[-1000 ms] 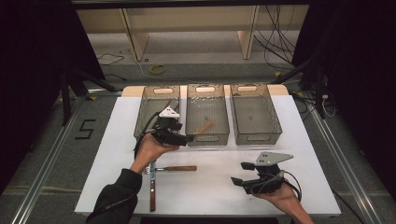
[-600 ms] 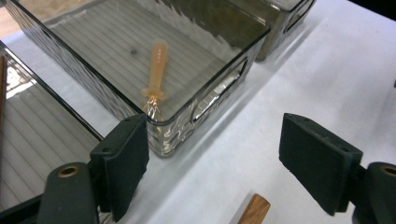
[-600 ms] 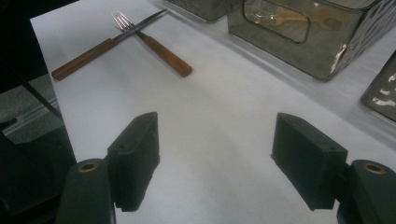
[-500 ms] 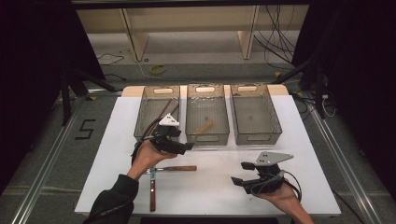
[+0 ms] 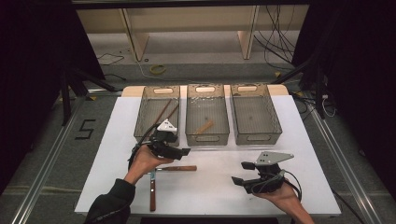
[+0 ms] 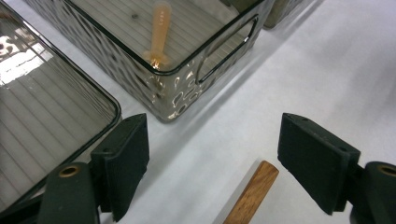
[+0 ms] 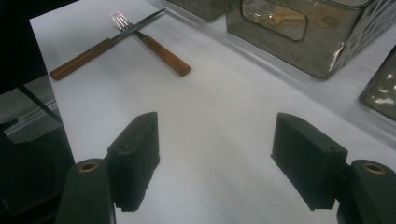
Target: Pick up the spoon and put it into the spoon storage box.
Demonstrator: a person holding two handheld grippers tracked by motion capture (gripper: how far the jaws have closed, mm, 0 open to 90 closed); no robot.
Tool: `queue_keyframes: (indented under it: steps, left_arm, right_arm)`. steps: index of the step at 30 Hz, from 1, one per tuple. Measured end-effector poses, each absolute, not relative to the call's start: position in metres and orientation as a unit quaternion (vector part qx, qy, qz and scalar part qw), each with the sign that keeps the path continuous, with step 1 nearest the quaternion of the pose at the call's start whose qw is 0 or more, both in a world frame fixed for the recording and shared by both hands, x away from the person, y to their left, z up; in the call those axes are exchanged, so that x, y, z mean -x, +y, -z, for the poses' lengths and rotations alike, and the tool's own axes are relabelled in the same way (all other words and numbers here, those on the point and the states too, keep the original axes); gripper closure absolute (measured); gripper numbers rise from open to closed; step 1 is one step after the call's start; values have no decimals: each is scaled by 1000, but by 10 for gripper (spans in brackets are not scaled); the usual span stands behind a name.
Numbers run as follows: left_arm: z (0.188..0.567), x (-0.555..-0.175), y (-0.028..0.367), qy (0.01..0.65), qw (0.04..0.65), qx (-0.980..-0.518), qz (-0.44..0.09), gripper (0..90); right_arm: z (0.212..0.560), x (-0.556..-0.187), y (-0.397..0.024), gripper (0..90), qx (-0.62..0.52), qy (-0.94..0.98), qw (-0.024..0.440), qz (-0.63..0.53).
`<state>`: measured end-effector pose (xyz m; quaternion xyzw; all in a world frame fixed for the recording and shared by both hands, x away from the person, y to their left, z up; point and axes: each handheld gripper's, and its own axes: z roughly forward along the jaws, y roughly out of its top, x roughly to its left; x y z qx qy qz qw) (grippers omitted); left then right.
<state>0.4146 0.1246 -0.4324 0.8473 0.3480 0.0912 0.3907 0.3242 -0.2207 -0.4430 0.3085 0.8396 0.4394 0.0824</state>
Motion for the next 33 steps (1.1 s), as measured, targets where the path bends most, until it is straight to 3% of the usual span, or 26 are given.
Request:
queue_keyframes:
  steps: [33]
  left_arm:
    - [443, -387, 142, 361, 347, -860, -97, 247]
  right_arm:
    - [443, -325, -219, 325, -309, 840, 79, -439]
